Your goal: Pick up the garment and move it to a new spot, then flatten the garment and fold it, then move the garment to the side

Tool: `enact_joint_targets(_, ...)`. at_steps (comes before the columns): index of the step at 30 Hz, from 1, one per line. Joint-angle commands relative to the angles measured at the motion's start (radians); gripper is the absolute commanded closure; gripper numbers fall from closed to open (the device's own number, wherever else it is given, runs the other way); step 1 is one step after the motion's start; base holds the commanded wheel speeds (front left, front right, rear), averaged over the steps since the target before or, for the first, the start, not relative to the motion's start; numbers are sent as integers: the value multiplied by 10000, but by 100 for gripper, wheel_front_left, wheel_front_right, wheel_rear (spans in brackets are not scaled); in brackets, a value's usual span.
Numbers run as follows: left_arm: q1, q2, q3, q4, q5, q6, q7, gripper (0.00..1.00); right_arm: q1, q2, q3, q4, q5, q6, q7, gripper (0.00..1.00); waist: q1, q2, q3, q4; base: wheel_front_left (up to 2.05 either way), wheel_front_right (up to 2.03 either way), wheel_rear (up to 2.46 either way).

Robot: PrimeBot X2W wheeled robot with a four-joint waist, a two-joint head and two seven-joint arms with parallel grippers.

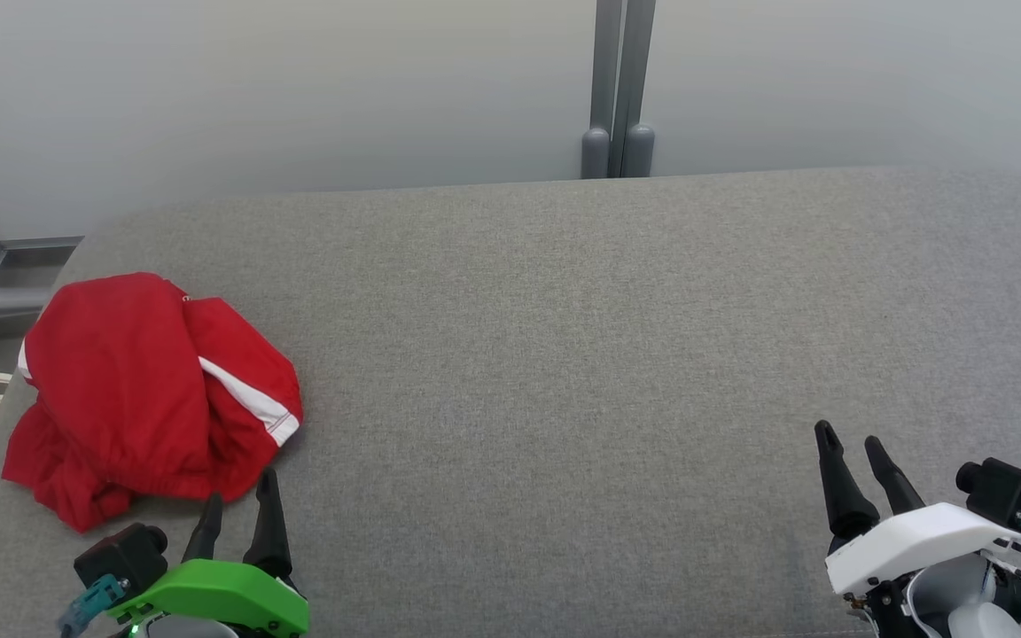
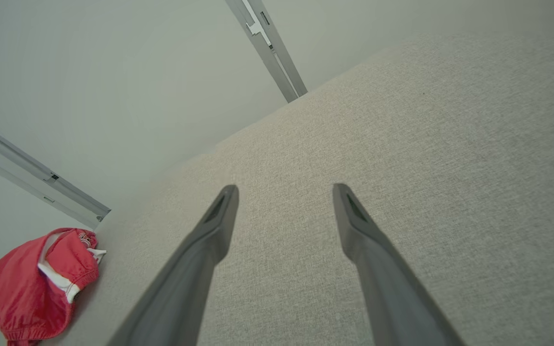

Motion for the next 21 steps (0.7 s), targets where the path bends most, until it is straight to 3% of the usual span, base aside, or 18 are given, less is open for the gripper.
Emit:
enact_joint_targets(1, -178, 115, -26, -49, 272, 50, -88, 0, -194, -69, 26, -125, -373, 51, 11, 0, 0, -1, -6, 1, 0, 0, 0)
enact_joint_targets(8, -251, 213, -123, 96, 1030, 175, -281, 0, -188, -75, 121, -185, -1252, 57, -46, 0, 0, -1, -62, -8, 0, 0, 0)
enact_joint_targets(21, -226, 277, -378, 242, 2160, 13, -619, 0, -191, -84, 147, 3, -2503, 61, -149, 0, 0, -1, -174, -28, 0, 0, 0)
